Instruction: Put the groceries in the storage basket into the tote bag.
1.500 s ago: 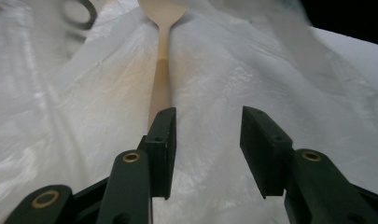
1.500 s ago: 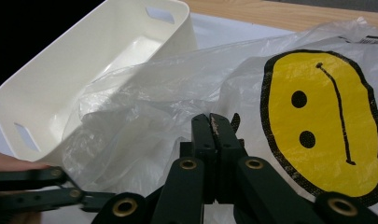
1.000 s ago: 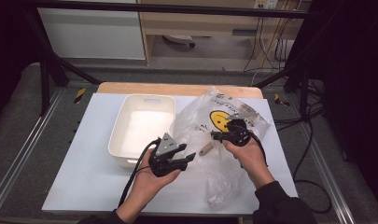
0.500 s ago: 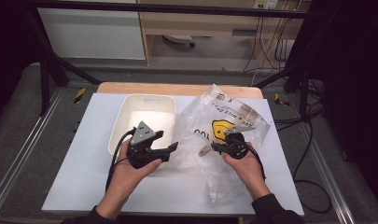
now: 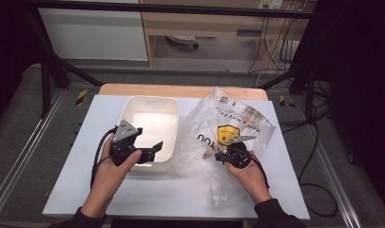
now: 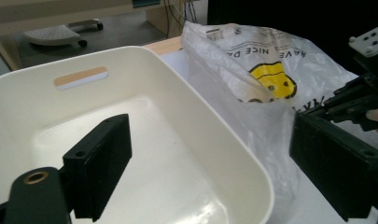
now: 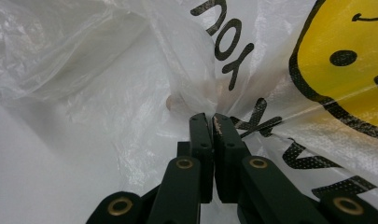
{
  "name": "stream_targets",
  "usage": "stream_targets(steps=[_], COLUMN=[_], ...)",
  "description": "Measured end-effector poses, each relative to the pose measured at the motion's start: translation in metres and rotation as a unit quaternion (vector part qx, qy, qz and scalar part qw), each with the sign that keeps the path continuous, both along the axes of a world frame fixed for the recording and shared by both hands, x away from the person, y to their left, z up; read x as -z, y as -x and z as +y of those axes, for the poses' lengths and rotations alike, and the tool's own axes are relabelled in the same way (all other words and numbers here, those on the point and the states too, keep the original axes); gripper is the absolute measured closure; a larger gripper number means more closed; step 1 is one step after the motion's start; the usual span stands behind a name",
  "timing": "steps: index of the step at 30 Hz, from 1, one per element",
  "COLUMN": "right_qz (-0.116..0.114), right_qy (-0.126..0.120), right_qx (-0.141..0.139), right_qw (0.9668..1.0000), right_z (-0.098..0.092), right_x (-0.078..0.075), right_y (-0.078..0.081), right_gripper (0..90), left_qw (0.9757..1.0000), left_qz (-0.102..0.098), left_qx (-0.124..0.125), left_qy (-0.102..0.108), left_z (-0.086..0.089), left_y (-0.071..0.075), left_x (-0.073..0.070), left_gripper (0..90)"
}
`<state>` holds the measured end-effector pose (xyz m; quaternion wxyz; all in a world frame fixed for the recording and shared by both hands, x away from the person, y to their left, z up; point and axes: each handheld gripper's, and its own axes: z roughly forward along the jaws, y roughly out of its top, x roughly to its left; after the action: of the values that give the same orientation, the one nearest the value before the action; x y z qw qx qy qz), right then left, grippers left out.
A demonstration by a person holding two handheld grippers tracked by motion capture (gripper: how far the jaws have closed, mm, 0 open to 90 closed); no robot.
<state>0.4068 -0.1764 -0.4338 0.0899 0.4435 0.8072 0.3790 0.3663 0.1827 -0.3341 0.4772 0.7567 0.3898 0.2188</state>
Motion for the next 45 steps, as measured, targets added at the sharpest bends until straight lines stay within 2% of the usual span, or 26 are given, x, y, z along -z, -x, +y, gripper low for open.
stream_targets(steps=[3, 5, 7, 15, 28, 31, 39, 43, 45], right_qz=[-0.003, 0.003, 0.003, 0.0, 0.007, 0.008, 0.009, 0.004, -0.005], right_qy=[0.005, 0.007, 0.01, 0.021, 0.019, 0.018, 0.019, 0.01, 0.008], right_qx=[-0.006, -0.008, -0.013, -0.022, -0.026, -0.026, -0.026, -0.02, -0.014], right_qw=[1.0, 0.9999, 0.9999, 0.9995, 0.9995, 0.9995, 0.9994, 0.9997, 0.9999], right_z=[0.001, 0.003, 0.004, 0.009, 0.009, 0.008, 0.006, 0.002, 0.0], right_x=[0.001, 0.002, 0.003, 0.004, 0.003, 0.003, 0.001, 0.0, -0.001], right_y=[0.001, 0.002, 0.003, 0.005, 0.012, 0.013, 0.018, 0.022, 0.024], right_gripper=[87.8, 87.6, 87.5, 89.1, 90.0, 90.0, 90.0, 84.9, 77.7], left_qw=[0.9999, 0.9998, 0.9996, 0.999, 0.998, 0.9971, 0.9963, 0.9959, 0.9957], left_qz=[0.0, -0.005, -0.006, 0.003, 0.007, 0.003, 0.003, -0.002, -0.005], left_qx=[-0.01, -0.018, -0.026, -0.044, -0.062, -0.075, -0.083, -0.086, -0.088], left_qy=[0.004, -0.005, -0.005, 0.003, 0.008, 0.014, 0.019, 0.026, 0.028], left_z=[0.008, 0.013, 0.017, 0.033, 0.051, 0.056, 0.065, 0.068, 0.07], left_y=[0.0, 0.0, 0.0, 0.001, 0.006, 0.007, 0.011, 0.013, 0.014], left_x=[0.0, 0.0, 0.002, 0.007, 0.012, 0.012, 0.014, 0.014, 0.013], left_gripper=[12.8, 12.7, 12.4, 12.4, 12.4, 6.6, 6.2, 6.2, 6.2])
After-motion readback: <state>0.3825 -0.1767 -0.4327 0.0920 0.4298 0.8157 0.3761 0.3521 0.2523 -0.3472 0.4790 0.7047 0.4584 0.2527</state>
